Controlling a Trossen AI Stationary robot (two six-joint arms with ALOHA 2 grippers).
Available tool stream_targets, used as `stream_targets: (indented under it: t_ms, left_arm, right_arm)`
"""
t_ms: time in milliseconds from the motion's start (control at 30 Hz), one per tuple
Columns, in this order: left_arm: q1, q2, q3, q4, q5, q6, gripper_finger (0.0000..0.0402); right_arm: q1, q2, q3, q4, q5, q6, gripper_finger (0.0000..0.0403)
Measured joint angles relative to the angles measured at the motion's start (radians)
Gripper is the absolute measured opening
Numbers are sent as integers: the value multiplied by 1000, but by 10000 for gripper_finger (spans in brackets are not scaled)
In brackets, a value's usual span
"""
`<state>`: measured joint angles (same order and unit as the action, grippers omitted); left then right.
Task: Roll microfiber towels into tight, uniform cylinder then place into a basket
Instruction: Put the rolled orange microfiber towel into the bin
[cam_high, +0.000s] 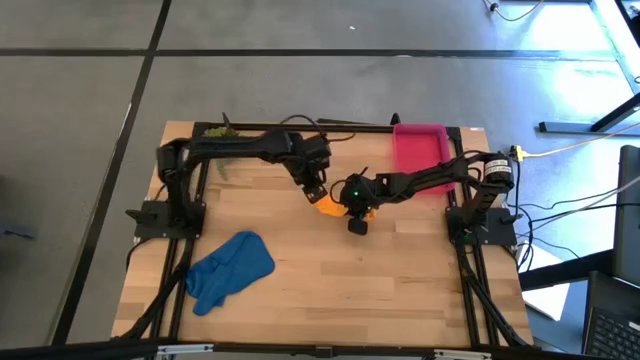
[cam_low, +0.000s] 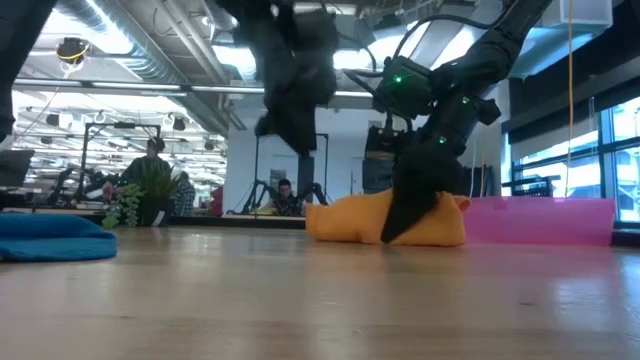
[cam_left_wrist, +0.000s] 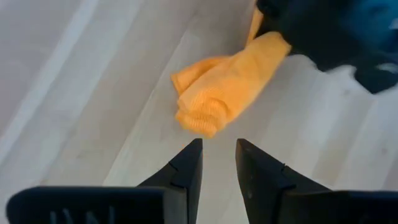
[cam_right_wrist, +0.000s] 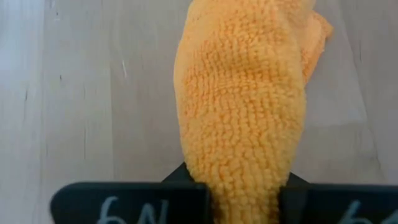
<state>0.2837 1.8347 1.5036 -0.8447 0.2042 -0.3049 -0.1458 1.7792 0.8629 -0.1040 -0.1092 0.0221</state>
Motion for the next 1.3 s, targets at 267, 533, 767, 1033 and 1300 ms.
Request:
stream_targets:
  t_ms: [267, 533, 767, 1033, 1300]
  left_arm:
    - [-37, -201, 0, -67, -155, -71, 85]
    - [-68, -345, 1, -85, -255, -119, 85]
    - [-92, -375, 2, -87, -306, -140, 85]
    - [-104, -373, 2, -87, -316, -139, 85]
    - [-112, -373, 2, -81, -319, -140, 85]
  right_arm:
    - [-54, -127, -2, -66, 12, -2, 22]
    - [-153, -344, -1, -214, 112, -4, 22]
    - [-268, -544, -1, -438, 258, 147, 22]
    - [-420, -644, -1, -712, 471, 433, 21]
    - [-551, -550, -1, -681, 484, 470, 21]
